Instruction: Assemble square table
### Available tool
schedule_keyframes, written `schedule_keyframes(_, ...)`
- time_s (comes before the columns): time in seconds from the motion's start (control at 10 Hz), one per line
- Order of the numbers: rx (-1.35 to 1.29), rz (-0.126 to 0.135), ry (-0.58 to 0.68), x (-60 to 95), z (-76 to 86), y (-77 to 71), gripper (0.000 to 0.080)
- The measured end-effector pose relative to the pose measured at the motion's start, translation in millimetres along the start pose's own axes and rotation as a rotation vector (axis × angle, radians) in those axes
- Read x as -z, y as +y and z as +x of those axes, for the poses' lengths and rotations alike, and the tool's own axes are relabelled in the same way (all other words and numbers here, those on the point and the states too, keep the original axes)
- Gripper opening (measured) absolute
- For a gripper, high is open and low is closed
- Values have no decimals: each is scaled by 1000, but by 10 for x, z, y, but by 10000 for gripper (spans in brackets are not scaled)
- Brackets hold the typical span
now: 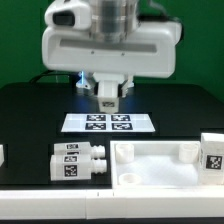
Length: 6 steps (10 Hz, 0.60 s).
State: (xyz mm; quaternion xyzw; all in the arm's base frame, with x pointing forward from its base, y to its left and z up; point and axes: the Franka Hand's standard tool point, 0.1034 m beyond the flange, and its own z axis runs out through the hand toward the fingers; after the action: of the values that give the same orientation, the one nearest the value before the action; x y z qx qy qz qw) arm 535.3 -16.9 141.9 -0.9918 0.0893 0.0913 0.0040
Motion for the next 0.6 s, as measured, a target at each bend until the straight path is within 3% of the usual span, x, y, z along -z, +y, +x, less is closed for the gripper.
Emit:
schedule_keyframes(0.1,4,-1,100,-15,87,4,284)
schedule_keyframes(0.2,7,2,154,-40,62,-4,284)
schedule_keyframes(0.5,18,-7,373,-23,190,-1,284)
schedule_keyframes(0.6,32,-21,486,73,384,-9,284)
